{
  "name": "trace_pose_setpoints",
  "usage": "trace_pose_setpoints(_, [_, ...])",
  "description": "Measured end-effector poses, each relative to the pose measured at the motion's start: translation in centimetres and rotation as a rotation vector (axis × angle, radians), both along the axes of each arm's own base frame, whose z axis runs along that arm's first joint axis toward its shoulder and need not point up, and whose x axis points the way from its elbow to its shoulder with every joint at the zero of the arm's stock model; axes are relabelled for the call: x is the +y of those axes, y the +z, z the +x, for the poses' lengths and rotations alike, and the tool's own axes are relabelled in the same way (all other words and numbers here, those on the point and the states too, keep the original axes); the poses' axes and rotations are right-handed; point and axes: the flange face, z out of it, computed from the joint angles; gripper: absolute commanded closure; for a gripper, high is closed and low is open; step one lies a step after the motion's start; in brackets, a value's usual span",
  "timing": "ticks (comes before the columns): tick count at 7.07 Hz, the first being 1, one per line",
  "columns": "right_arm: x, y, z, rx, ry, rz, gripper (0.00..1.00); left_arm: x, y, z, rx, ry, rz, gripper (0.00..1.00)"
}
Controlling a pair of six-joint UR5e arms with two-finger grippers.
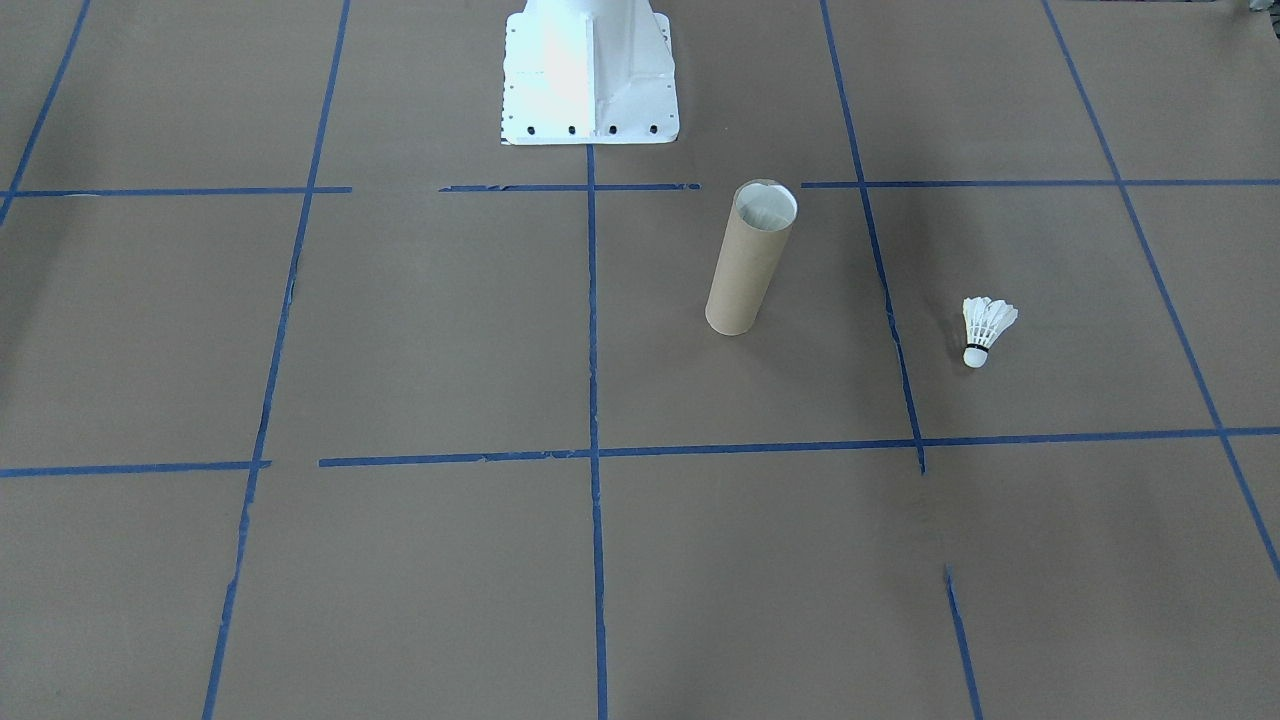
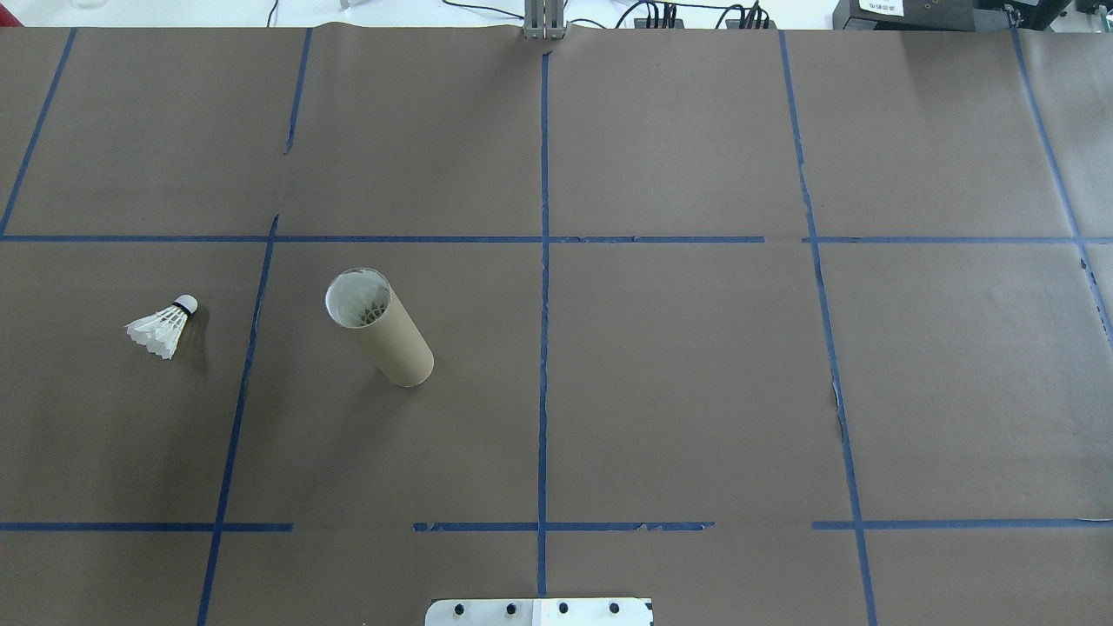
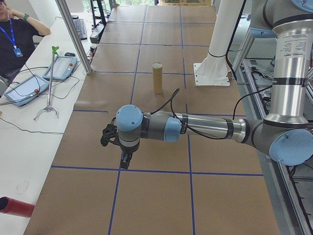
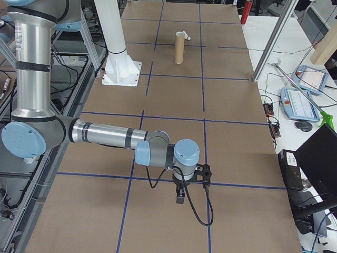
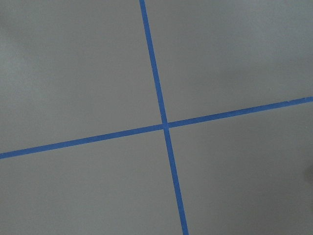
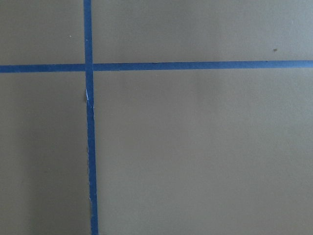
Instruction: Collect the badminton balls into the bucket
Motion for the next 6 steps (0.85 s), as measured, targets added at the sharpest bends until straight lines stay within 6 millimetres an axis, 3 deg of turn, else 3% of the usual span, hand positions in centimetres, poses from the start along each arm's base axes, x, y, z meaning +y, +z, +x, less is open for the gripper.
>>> trace_pose_setpoints(3, [0.0,0.0,0.0,0.000,0.000,-0.001,0.00,-0.2,-0.6,0.0,-0.005,0.001,0.019,0.00])
trace_pose_setpoints(6, [0.0,0.0,0.0,-0.001,0.000,0.000,0.00,-3.1,-3.0,-0.1,-0.002,-0.022,0.100,0.00])
